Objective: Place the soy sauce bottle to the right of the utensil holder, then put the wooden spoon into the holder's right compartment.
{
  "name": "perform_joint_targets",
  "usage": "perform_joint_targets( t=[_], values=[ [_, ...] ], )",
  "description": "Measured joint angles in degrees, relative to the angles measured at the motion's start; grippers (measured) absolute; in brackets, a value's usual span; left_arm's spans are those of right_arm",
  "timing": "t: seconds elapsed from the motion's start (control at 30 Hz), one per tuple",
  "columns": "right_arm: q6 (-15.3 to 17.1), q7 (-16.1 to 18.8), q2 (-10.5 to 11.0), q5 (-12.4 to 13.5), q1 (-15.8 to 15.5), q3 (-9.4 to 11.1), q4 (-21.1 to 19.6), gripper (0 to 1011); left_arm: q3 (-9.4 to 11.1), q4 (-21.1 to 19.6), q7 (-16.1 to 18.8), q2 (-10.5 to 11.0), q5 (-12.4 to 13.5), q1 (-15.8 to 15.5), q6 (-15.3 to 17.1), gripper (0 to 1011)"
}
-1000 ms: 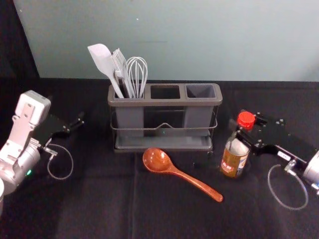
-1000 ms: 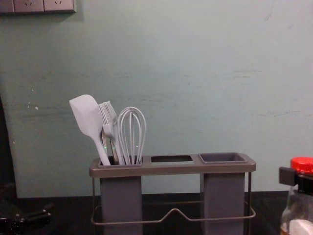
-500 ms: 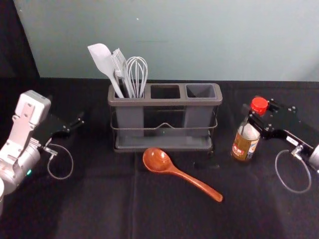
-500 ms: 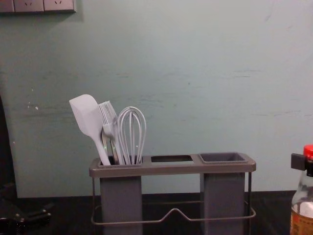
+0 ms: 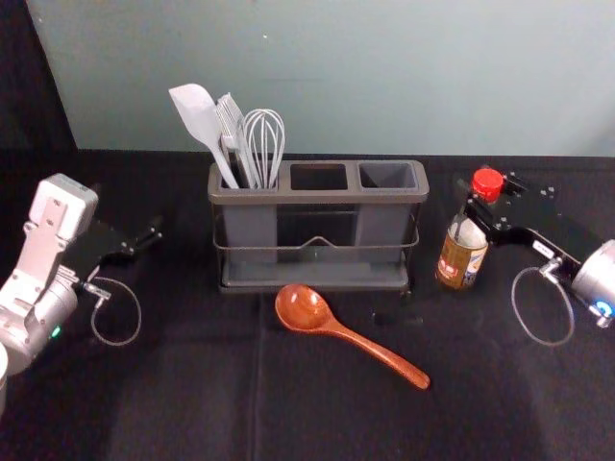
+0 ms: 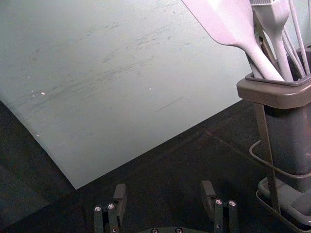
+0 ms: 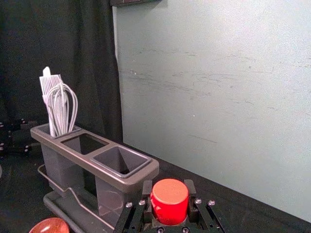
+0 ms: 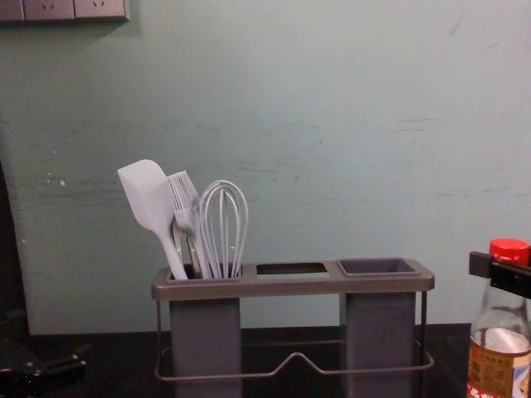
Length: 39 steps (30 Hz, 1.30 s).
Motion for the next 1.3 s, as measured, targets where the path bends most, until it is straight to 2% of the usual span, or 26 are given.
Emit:
perform_joint_targets(
  t=[0.43, 1.3],
  values=[
    [-0.52, -0.11, -2.31, -0.57, 2.22, -0.82, 3.02, 387, 0.00, 0.00, 0.00, 0.00, 0.00, 0.00, 0.00, 1005],
    [-1.32, 0.17, -4.45, -1.69, 5.16, -1.68, 7.39, 387, 0.00, 0.00, 0.00, 0.00, 0.00, 0.00, 0.00, 1005]
  ],
)
